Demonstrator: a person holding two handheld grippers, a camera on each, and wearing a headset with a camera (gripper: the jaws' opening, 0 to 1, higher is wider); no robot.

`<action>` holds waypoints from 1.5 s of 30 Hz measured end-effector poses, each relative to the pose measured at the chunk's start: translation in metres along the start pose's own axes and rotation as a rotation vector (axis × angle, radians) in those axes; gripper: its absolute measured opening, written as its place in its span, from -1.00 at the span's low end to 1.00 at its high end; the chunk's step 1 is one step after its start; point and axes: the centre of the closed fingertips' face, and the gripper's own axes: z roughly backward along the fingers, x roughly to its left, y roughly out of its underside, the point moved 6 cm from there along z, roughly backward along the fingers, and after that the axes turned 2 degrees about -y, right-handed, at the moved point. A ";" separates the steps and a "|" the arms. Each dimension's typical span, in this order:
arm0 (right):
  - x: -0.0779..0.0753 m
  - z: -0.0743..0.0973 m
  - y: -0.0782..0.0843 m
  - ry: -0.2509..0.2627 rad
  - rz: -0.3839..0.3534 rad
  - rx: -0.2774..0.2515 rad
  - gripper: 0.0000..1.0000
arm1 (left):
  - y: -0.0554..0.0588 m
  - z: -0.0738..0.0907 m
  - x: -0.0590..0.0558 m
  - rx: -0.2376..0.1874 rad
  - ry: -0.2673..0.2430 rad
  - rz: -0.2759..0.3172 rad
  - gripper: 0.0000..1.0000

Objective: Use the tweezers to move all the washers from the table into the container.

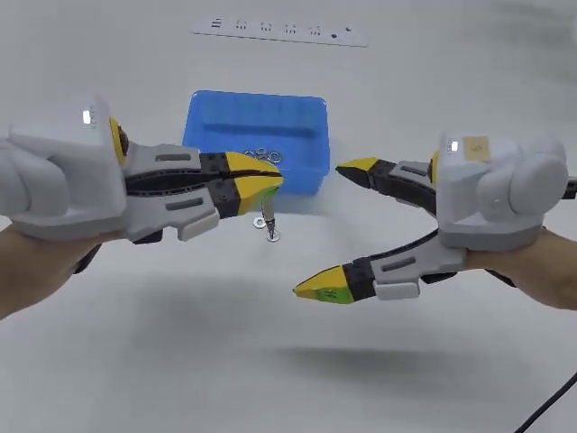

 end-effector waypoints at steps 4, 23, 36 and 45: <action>0.001 0.001 0.002 -0.005 -0.005 0.007 1.00 | 0.000 -0.002 -0.001 -0.001 0.012 0.003 -0.91; 0.008 -0.003 0.004 -0.025 -0.029 0.004 1.00 | 0.004 -0.003 -0.004 0.017 0.043 -0.028 -0.91; 0.010 -0.004 0.008 -0.037 -0.046 0.007 0.99 | 0.006 -0.005 -0.003 0.008 0.054 -0.008 -0.91; 0.014 -0.019 0.007 -0.090 -0.041 0.034 0.76 | 0.006 0.002 -0.002 0.062 0.105 0.002 -0.91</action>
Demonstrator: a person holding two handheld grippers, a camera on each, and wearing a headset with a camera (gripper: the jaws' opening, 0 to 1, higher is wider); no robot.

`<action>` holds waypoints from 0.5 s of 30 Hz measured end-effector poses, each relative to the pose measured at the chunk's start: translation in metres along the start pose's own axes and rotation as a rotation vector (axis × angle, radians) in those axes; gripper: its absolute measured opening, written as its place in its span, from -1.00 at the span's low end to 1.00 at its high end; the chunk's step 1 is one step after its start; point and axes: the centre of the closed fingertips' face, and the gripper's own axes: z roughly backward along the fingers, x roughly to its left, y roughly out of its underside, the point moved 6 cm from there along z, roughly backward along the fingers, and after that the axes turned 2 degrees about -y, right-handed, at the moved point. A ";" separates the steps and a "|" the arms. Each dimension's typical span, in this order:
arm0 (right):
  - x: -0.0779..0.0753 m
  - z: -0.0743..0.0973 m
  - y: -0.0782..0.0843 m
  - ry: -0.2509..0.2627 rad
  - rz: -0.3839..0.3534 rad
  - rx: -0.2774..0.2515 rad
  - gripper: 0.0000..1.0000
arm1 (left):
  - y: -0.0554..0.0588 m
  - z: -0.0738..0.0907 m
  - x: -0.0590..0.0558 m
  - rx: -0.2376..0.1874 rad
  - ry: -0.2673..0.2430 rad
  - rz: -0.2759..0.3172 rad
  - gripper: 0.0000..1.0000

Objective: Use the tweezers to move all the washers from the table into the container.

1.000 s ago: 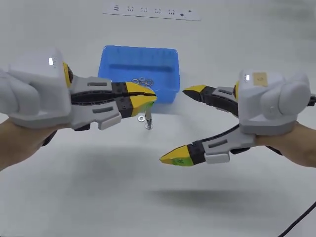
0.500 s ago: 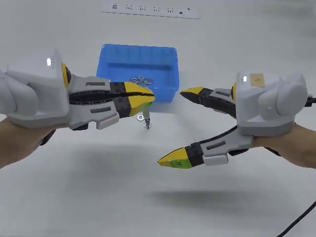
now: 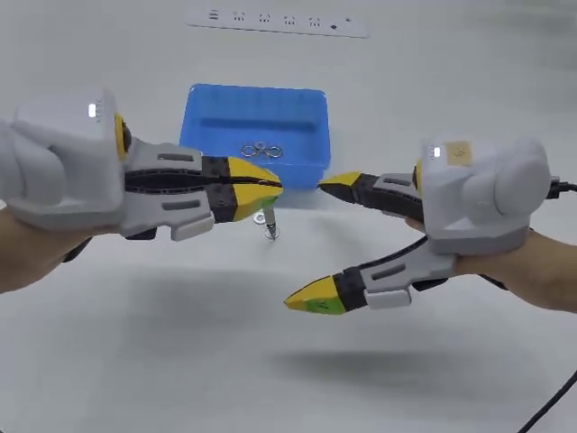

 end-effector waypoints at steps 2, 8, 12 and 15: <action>-0.001 -0.005 -0.003 -0.013 0.002 0.005 0.68 | 0.001 0.001 0.001 0.006 -0.003 0.004 -0.91; -0.002 -0.018 -0.016 -0.058 0.009 -0.007 0.24 | -0.001 -0.001 -0.002 0.036 0.015 -0.015 -0.91; -0.007 -0.026 -0.016 -0.060 0.040 0.028 0.06 | -0.001 -0.002 -0.001 0.048 0.023 -0.019 -0.91; -0.012 -0.030 -0.013 -0.067 0.072 0.061 -0.20 | -0.001 -0.002 -0.001 0.052 0.027 -0.018 -0.91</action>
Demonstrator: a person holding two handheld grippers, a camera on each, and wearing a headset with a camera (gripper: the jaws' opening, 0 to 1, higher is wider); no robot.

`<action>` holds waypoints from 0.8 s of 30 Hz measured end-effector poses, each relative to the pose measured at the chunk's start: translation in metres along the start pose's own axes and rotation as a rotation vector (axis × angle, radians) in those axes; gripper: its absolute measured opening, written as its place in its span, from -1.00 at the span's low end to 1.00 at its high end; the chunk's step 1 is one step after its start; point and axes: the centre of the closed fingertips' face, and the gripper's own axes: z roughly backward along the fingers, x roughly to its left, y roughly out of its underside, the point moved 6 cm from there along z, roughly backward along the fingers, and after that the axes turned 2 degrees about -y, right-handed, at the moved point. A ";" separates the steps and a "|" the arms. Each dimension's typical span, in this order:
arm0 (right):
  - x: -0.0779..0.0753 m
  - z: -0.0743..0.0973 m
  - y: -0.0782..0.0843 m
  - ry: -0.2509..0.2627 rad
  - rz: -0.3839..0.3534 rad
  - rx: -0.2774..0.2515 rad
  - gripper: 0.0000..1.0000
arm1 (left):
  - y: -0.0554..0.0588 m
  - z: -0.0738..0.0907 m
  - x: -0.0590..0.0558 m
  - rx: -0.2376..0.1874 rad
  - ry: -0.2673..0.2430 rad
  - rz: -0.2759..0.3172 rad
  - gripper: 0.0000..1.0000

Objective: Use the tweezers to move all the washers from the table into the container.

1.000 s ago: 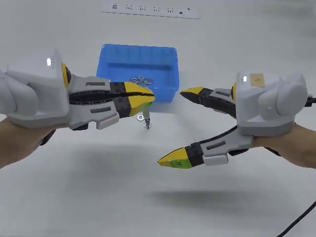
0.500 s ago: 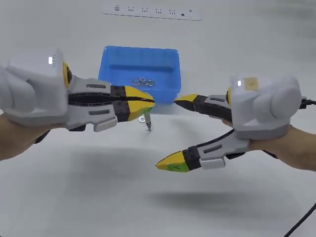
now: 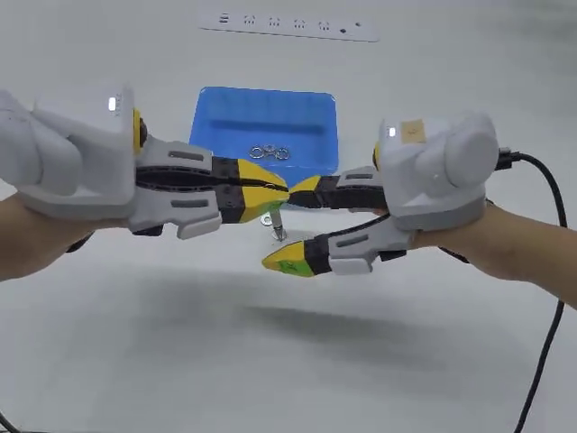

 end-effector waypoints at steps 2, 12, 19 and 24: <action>-0.004 -0.003 0.002 -0.001 -0.001 0.016 -0.31 | 0.000 0.000 0.000 0.001 0.003 0.004 -0.91; -0.009 -0.009 -0.001 -0.029 0.046 0.050 -0.66 | 0.000 0.000 -0.001 0.007 0.011 0.006 -0.91; -0.005 -0.010 -0.001 -0.041 0.086 0.075 -0.73 | 0.000 -0.001 -0.004 0.013 0.022 0.000 -0.91; -0.002 -0.011 -0.003 -0.020 0.213 0.131 -0.79 | 0.000 -0.002 -0.006 0.027 0.029 -0.013 -0.90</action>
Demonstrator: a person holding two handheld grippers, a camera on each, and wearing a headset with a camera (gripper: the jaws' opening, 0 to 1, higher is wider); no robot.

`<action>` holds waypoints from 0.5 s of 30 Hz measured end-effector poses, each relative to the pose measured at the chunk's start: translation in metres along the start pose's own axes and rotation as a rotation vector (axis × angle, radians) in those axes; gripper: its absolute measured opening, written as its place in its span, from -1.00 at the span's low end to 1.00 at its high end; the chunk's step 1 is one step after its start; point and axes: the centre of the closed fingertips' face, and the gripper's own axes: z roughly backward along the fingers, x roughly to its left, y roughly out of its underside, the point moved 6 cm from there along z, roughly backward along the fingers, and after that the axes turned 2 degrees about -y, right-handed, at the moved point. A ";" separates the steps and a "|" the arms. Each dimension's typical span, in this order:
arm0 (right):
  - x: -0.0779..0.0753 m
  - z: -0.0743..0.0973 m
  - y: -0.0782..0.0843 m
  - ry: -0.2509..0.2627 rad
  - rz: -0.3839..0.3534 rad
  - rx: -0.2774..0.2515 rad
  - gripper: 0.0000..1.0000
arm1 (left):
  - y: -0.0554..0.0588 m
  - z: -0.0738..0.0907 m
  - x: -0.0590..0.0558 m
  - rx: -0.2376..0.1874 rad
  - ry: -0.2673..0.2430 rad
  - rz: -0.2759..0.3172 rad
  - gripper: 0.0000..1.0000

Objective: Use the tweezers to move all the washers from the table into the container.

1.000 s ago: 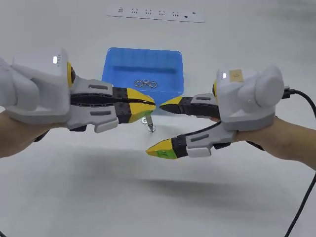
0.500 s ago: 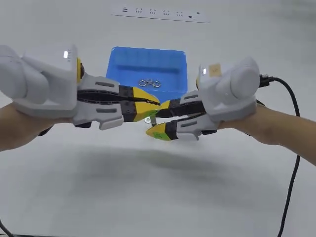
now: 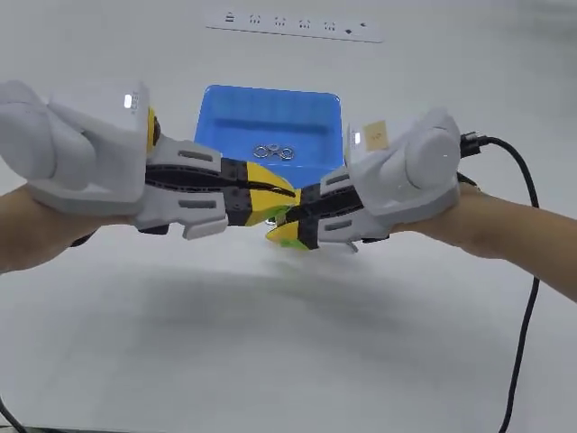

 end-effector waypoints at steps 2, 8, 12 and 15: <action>0.001 0.000 0.000 0.006 0.019 0.010 -0.80 | 0.000 -0.001 -0.001 0.004 0.000 -0.002 -0.90; 0.003 0.002 0.002 0.015 0.045 0.012 -0.81 | -0.001 -0.004 -0.007 0.015 -0.022 -0.004 -0.88; 0.004 0.002 0.002 0.016 0.013 -0.003 -0.82 | 0.003 -0.002 -0.007 0.039 -0.061 -0.007 -0.84; 0.004 0.001 0.001 0.020 0.009 -0.009 -0.82 | 0.004 0.000 -0.012 0.048 -0.052 -0.005 -0.64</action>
